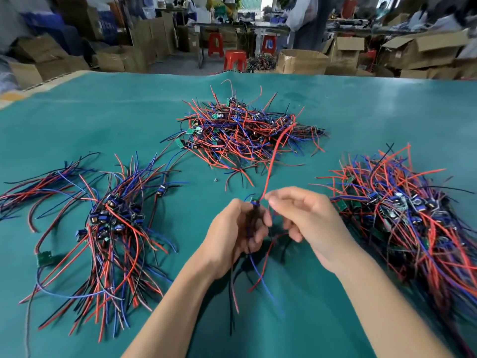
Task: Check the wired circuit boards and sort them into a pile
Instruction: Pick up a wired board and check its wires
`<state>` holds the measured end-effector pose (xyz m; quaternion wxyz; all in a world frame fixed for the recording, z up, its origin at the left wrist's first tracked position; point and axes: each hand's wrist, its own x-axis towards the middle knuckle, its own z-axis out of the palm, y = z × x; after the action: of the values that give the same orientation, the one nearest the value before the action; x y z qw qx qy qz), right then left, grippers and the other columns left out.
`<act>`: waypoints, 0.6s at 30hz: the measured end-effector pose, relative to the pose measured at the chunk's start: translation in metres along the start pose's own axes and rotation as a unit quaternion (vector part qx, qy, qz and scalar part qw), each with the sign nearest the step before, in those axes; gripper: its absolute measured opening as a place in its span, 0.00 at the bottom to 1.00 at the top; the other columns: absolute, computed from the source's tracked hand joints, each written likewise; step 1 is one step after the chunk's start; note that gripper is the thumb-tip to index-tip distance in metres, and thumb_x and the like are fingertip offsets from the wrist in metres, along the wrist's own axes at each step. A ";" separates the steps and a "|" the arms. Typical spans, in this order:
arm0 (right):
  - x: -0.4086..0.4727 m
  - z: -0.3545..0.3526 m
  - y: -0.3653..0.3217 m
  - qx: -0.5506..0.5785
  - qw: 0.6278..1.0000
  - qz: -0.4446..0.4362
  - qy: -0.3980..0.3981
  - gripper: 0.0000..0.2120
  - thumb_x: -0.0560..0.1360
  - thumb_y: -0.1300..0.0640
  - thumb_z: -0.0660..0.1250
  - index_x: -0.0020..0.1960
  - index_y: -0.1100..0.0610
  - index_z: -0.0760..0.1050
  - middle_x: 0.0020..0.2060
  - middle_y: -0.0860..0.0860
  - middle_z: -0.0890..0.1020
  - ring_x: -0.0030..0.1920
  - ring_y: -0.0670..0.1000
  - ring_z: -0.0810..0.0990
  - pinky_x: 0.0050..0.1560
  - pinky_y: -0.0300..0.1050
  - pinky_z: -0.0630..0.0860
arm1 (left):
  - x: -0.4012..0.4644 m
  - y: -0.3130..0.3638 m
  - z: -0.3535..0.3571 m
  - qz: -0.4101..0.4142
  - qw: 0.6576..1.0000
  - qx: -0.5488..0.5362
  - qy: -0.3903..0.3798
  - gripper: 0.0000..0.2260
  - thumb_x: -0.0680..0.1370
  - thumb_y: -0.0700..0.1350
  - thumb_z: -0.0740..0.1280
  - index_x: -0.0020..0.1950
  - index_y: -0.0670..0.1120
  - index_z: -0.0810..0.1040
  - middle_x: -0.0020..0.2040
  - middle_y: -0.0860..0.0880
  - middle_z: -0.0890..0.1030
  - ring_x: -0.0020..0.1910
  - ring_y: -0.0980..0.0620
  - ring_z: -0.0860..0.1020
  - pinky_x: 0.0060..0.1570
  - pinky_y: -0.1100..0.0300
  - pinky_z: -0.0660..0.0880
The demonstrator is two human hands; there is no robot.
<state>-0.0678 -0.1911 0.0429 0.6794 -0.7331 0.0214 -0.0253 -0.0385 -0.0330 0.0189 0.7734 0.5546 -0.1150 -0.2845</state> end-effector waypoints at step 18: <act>0.012 -0.011 0.013 0.026 0.982 -0.062 0.177 0.07 0.76 0.60 0.74 0.39 0.57 0.85 0.25 0.44 0.75 0.27 0.43 0.70 0.29 0.34 0.67 | -0.004 -0.002 0.005 0.028 0.985 0.162 -0.053 0.23 0.79 0.55 0.56 0.34 0.42 0.78 0.23 0.48 0.60 0.26 0.49 0.53 0.26 0.58 0.53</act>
<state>-0.0564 -0.2037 0.0308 0.6810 -0.6986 0.0956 -0.1974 -0.0445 -0.0351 0.0190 0.6741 0.6530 -0.2158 -0.2692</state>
